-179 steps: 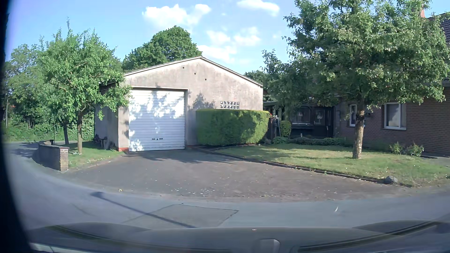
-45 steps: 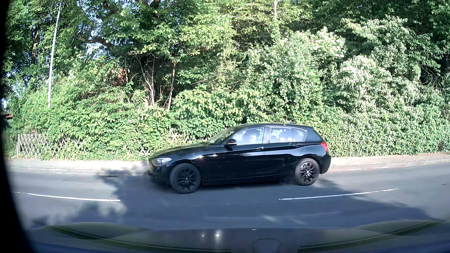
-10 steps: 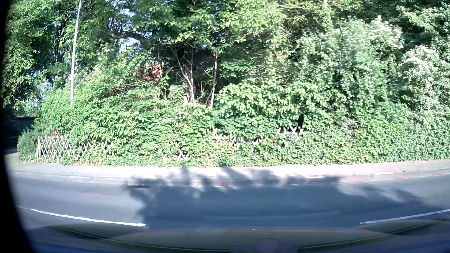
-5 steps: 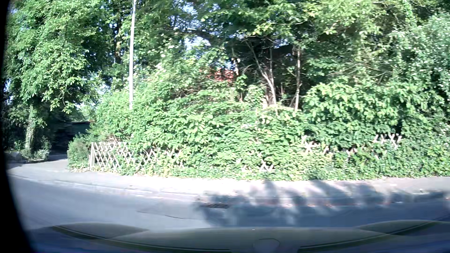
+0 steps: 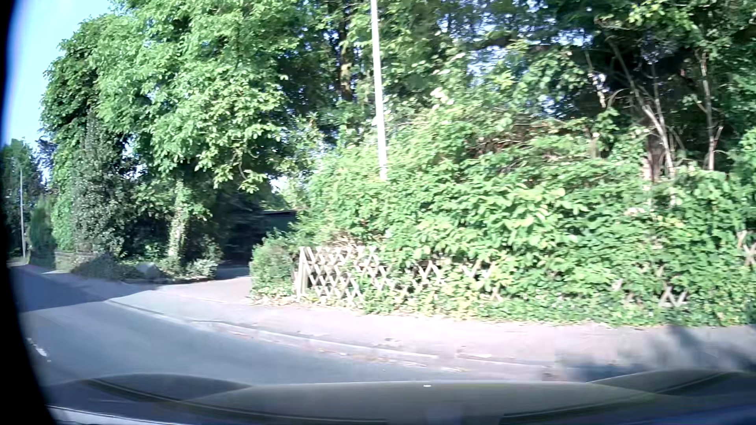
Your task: Follow the waypoints while adhering to traffic rules and regulations
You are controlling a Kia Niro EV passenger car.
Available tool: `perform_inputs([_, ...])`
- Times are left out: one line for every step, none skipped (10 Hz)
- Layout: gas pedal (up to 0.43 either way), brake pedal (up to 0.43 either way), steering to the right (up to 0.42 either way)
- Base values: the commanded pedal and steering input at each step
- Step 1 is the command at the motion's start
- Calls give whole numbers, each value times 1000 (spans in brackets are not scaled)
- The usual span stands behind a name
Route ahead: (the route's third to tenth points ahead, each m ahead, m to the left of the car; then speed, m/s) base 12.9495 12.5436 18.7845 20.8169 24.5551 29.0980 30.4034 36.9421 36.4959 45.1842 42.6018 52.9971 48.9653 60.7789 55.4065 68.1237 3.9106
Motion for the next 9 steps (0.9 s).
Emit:
perform_inputs([268,6,-691])
perform_inputs([280,6,-678])
perform_inputs([280,6,-675])
perform_inputs([280,6,-668])
perform_inputs([280,6,-650])
perform_inputs([287,6,-634])
perform_inputs([331,6,-608])
perform_inputs([331,6,-573])
perform_inputs([350,6,-521])
